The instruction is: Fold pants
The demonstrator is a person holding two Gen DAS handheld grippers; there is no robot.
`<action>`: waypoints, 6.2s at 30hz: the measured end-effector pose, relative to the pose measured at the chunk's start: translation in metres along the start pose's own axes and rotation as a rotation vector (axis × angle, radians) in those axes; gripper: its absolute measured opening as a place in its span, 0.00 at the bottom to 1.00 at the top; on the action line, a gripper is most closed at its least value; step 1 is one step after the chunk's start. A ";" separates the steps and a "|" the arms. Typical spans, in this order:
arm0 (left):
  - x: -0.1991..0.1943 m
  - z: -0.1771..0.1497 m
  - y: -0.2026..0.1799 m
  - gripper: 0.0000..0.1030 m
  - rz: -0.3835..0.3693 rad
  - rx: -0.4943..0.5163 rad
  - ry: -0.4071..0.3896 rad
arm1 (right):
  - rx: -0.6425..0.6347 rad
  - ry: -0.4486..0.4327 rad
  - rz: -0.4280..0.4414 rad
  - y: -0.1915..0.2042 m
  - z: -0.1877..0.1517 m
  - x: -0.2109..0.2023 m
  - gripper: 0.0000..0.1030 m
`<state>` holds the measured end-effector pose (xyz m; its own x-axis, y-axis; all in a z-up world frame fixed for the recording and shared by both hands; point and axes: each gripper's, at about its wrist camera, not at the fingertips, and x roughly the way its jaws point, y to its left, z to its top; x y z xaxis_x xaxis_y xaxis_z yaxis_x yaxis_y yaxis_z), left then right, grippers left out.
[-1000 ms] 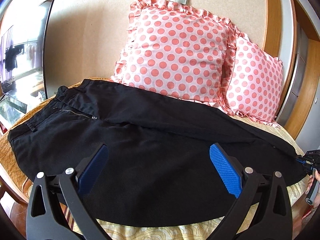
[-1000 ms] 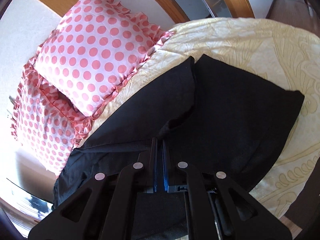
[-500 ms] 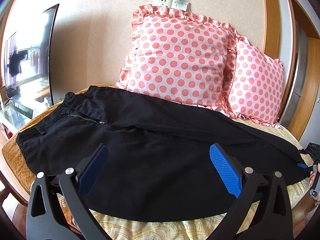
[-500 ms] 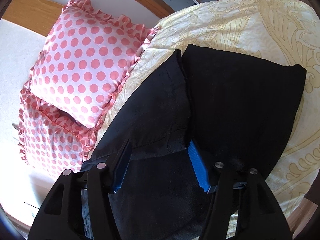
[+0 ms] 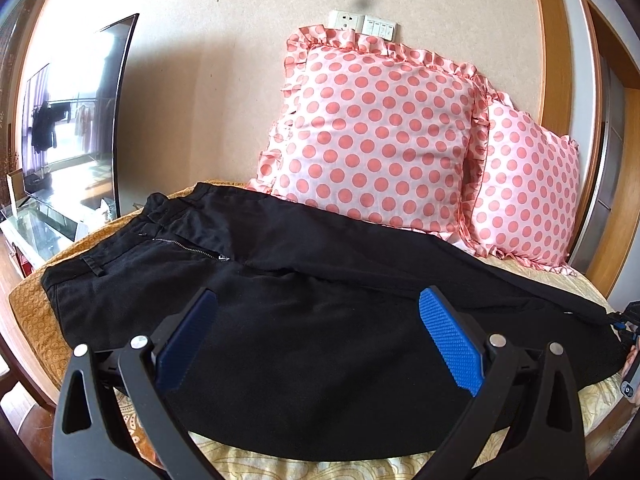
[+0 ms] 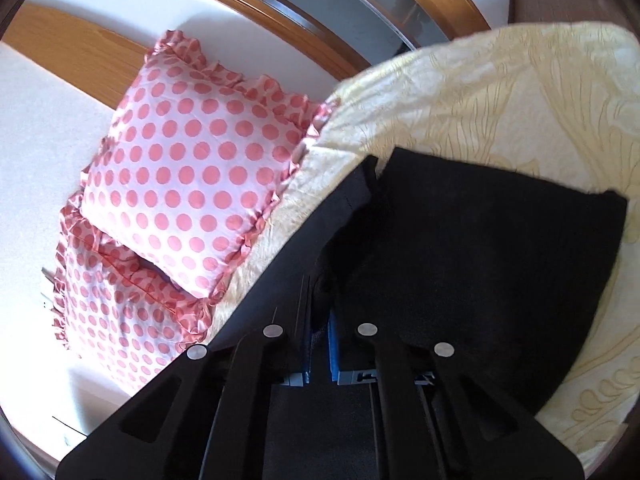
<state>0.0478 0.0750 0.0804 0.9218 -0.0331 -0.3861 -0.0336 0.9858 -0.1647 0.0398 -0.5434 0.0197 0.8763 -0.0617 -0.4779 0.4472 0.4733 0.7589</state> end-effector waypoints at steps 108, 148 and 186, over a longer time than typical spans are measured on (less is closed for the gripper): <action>0.019 -0.013 0.213 0.29 0.176 -0.542 0.310 | -0.304 0.008 -0.331 -0.053 0.046 -0.052 0.05; 0.025 -0.041 -0.043 0.85 -0.151 0.181 0.288 | -0.783 0.228 -0.415 0.007 0.064 0.078 0.30; 0.034 -0.066 0.016 0.98 -0.003 0.183 0.266 | -0.269 0.115 -0.266 -0.048 0.028 -0.082 0.57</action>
<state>0.0527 0.0786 0.0048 0.7878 -0.0541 -0.6135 0.0610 0.9981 -0.0097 -0.0486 -0.5857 0.0352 0.7035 -0.1212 -0.7002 0.5793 0.6685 0.4664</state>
